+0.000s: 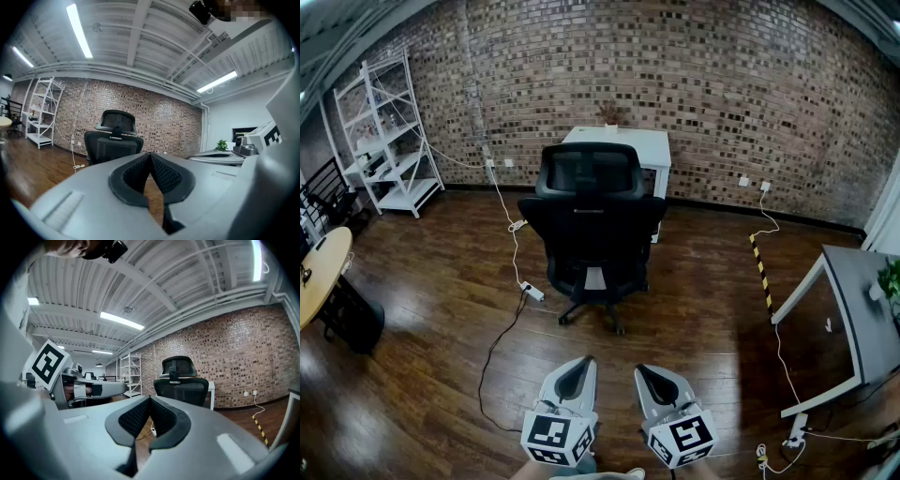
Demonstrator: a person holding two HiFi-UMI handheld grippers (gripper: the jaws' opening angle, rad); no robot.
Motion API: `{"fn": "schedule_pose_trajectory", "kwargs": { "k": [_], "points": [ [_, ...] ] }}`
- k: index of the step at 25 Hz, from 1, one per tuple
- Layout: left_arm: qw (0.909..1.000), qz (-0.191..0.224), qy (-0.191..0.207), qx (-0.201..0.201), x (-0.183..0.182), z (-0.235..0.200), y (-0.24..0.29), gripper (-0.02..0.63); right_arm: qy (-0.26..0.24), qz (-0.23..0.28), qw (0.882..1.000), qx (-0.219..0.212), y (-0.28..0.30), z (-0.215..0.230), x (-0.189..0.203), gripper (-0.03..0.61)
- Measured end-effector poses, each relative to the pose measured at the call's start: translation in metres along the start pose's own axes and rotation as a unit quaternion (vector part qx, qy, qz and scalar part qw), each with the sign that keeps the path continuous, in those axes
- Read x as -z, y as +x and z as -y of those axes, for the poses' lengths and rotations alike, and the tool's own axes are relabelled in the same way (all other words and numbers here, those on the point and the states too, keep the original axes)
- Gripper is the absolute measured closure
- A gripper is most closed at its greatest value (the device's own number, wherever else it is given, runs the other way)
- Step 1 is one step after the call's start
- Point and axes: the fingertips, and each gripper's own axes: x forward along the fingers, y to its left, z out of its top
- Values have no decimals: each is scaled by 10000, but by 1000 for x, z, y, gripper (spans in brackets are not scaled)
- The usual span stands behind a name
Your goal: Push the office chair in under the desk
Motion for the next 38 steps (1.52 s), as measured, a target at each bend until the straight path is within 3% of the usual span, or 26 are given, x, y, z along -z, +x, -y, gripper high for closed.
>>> {"fn": "schedule_pose_trajectory", "kwargs": {
  "k": [7,19,28,38],
  "points": [
    [10000,-38,7,82,-3,-47,22,597,-2,-69,10000,-21,49,-9,-1,578],
    [9987,-15,-58,513,-21,-116,42,598,-65,-61,9991,403,119,-29,-15,577],
    [9975,0,-123,695,-19,-142,62,597,-123,-127,9981,584,142,-23,-11,554],
    [9990,-41,-49,453,-19,-171,90,597,-20,-62,9991,413,181,-3,-9,548]
  ]
}}
